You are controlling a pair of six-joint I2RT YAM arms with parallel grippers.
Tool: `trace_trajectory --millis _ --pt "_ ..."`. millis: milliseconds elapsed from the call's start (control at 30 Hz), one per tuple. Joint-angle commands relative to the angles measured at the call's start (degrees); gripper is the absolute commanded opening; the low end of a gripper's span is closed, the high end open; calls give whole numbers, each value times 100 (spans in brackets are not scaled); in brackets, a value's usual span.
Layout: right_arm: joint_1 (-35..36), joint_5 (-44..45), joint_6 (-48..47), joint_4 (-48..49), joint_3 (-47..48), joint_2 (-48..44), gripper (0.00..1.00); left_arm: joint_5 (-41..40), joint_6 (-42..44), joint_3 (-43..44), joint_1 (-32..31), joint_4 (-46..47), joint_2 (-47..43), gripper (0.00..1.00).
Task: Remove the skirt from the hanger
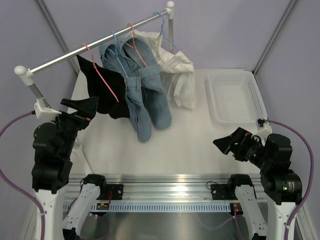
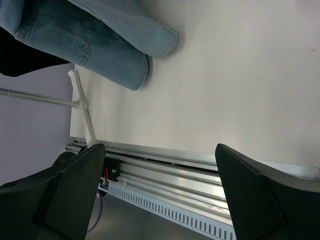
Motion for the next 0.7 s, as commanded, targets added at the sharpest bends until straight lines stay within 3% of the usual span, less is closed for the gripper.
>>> trace_trajectory --millis 0,200,300,667 --pt "-24 70 -179 4 152 -103 99 -95 591 476 -15 -195 646 91" --pt "-24 -44 -144 48 188 -209 99 -104 1003 1293 -15 15 1542 79" --pt "-24 -79 -65 74 152 -270 99 133 1083 1452 -24 366 1816 61" --pt "-24 -9 -56 -171 398 -482 99 204 1153 1655 -24 1317 2941 55"
